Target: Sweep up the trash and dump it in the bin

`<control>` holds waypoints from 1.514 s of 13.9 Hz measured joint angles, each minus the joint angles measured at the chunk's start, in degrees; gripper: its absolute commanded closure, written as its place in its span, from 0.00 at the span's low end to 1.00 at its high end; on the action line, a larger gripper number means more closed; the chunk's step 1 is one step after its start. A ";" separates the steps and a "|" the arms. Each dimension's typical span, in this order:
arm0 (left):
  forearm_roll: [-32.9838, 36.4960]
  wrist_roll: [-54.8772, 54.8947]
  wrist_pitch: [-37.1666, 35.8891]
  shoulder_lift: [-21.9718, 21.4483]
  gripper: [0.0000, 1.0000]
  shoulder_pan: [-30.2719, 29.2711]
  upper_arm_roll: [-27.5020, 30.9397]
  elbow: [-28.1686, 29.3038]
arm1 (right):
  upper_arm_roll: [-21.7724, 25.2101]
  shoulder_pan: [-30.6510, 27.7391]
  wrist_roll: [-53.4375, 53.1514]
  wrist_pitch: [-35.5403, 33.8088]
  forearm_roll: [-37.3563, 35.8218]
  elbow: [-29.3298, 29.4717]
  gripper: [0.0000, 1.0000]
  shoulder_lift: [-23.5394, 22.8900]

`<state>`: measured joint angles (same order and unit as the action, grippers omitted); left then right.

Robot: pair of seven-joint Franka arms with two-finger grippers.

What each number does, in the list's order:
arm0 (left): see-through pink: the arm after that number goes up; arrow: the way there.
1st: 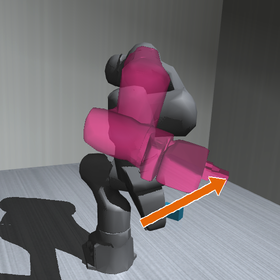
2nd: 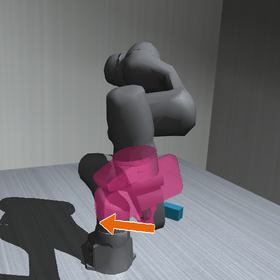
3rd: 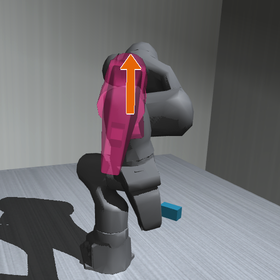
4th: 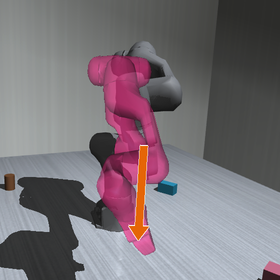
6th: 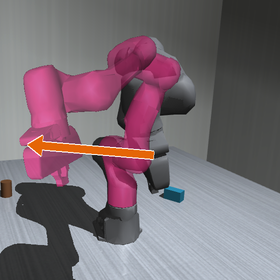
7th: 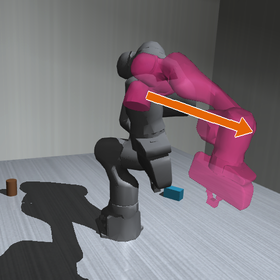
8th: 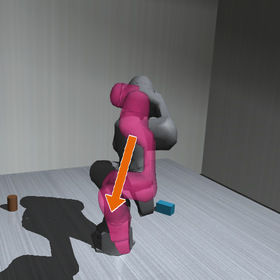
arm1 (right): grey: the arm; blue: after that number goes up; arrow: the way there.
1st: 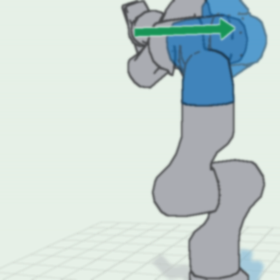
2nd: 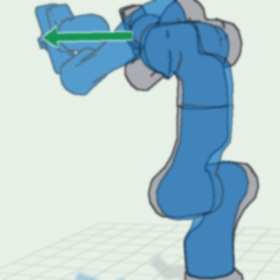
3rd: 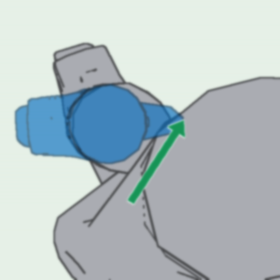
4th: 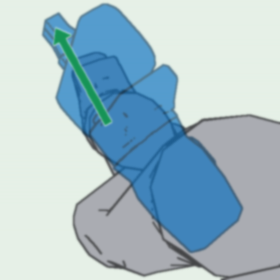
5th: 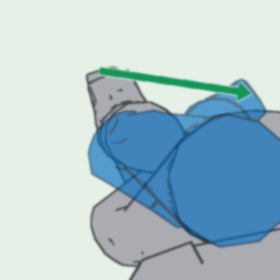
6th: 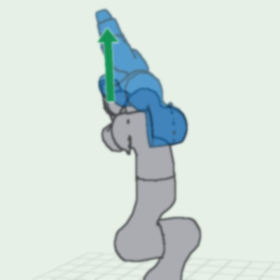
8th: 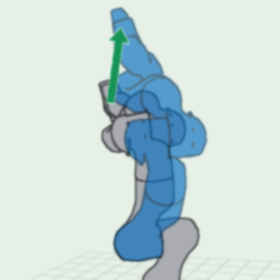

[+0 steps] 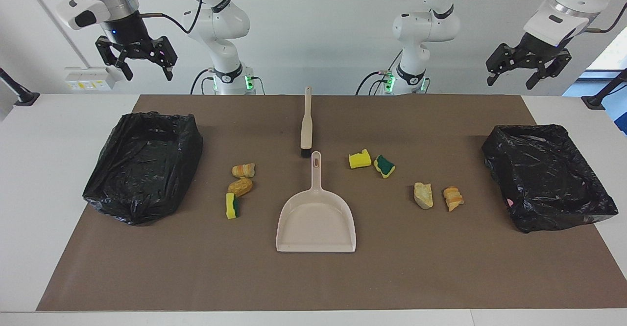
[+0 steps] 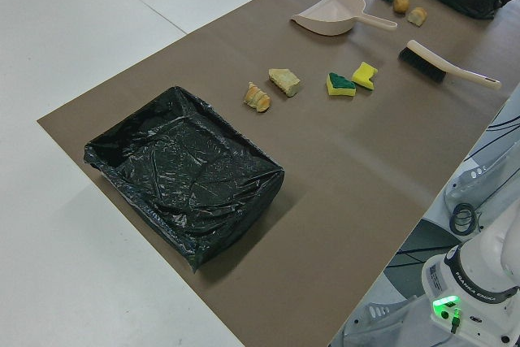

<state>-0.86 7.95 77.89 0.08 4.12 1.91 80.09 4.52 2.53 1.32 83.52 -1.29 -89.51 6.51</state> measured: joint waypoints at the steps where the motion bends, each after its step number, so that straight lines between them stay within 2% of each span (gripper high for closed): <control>1: 0.00 0.00 -0.01 0.00 0.00 0.00 -0.09 0.00 | 0.20 -0.02 0.00 -1.71 0.00 0.09 0.00 0.01; 4: 0.00 0.00 -0.01 0.00 0.00 -0.11 0.16 0.00 | 0.64 -0.25 0.00 -5.39 0.02 1.05 0.00 -0.01; 12: 0.00 -0.03 -0.01 0.00 0.00 -0.06 0.06 0.02 | 0.52 -0.17 0.00 -5.54 0.07 1.15 0.00 -0.02; 15: 0.00 -1.78 -0.01 -0.38 0.00 0.03 -2.04 0.90 | 0.52 -0.16 0.00 -5.50 0.03 1.15 0.00 -0.02; 18: -0.01 -6.12 0.57 -3.09 0.00 0.13 -6.18 5.27 | 0.52 -0.16 0.00 -4.59 0.03 1.15 0.00 -0.05; 21: -0.12 -10.40 4.93 -7.97 0.00 0.20 -12.00 13.51 | 0.52 -0.15 0.00 -4.57 0.03 1.14 0.00 -0.11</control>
<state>-0.98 -2.45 82.82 -7.89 4.32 -10.09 93.60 5.04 2.38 1.32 78.95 -1.25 -88.37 6.40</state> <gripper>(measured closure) 0.000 0.000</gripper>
